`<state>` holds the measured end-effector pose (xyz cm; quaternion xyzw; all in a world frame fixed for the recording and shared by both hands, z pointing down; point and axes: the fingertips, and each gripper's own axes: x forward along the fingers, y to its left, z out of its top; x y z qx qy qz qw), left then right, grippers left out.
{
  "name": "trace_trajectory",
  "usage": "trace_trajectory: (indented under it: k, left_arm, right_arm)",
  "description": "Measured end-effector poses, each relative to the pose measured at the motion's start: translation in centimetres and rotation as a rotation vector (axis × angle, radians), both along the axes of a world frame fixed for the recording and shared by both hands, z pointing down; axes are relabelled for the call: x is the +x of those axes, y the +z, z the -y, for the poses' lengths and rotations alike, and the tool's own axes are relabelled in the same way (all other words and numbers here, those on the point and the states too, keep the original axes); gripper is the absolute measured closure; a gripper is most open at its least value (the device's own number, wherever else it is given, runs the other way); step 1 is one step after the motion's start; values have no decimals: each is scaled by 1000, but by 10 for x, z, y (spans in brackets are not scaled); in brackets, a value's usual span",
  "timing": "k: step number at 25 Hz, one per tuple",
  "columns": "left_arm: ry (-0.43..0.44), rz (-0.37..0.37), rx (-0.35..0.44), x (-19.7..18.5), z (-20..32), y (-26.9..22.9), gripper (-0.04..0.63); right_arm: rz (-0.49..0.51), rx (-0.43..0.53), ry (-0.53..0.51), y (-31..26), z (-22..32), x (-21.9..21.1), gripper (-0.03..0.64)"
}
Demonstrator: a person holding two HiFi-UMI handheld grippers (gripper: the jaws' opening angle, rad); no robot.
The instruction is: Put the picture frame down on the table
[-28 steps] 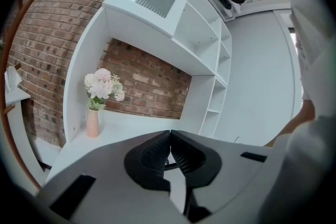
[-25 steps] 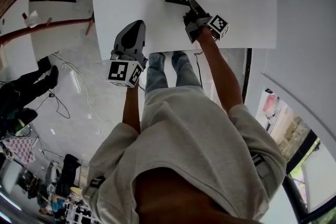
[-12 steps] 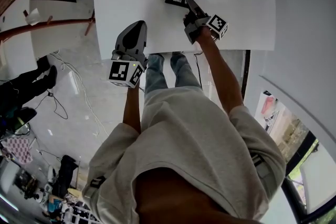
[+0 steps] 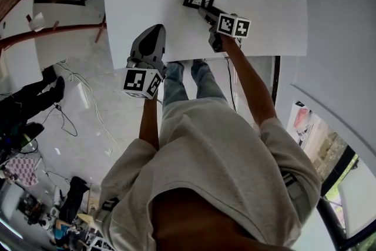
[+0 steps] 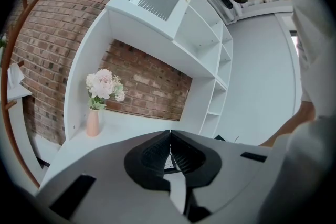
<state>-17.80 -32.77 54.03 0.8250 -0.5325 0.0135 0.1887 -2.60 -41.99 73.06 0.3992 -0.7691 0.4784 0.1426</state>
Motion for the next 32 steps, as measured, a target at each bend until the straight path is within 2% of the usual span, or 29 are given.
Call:
trace_trajectory:
  k: [2, 4, 10, 14, 19, 25, 28, 32]
  left_arm:
    - [0, 5, -1, -1, 0, 1, 578]
    - [-2, 4, -3, -2, 0, 1, 578]
    - [1, 1, -15, 0, 0, 3, 578]
    - [7, -12, -19, 4, 2, 2, 578]
    - [4, -3, -9, 3, 5, -2, 578]
    - [0, 17, 15, -1, 9, -14, 578]
    - [2, 28, 33, -1, 14, -22, 578]
    - [8, 42, 63, -1, 23, -38, 578]
  right_arm:
    - [-170, 54, -108, 7, -3, 1, 370]
    - [-287, 99, -197, 14, -6, 0, 370]
    - [-401, 127, -288, 27, -10, -1, 370]
    - [-435, 136, -307, 34, -13, 2, 371]
    - [-433, 172, -272, 25, -10, 6, 384]
    - [-441, 342, -202, -19, -4, 12, 554]
    - [-442, 415, -189, -40, -4, 13, 584]
    - [-403, 456, -162, -63, -5, 16, 589]
